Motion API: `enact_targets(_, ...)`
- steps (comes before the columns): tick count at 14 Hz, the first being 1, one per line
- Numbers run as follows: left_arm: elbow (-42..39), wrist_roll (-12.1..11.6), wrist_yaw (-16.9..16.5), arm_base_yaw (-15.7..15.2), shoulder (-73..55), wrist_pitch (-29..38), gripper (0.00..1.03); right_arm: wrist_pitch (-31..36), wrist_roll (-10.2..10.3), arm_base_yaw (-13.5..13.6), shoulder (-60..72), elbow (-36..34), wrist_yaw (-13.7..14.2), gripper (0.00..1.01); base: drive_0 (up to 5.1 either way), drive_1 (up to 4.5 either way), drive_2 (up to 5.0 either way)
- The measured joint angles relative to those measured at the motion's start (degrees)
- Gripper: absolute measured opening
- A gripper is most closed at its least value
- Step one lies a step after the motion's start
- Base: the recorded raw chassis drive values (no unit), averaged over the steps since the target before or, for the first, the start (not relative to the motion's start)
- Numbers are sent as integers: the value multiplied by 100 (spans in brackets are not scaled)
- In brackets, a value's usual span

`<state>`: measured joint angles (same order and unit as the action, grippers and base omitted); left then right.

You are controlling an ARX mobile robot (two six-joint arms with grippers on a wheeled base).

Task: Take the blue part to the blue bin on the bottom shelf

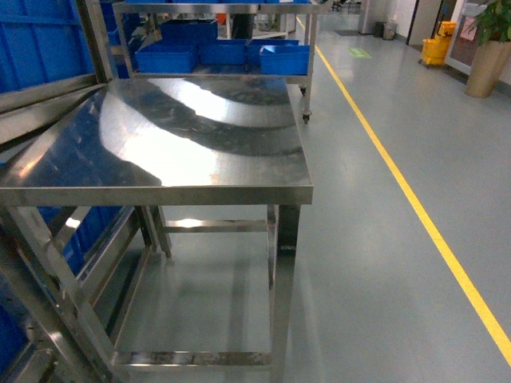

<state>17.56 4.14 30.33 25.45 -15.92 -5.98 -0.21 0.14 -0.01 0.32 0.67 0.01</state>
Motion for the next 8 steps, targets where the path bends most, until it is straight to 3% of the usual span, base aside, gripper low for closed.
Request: enact_targets(8, 0, 0, 13, 0, 7, 0, 43, -15, 0, 0, 0, 0, 2, 98, -499, 247, 247)
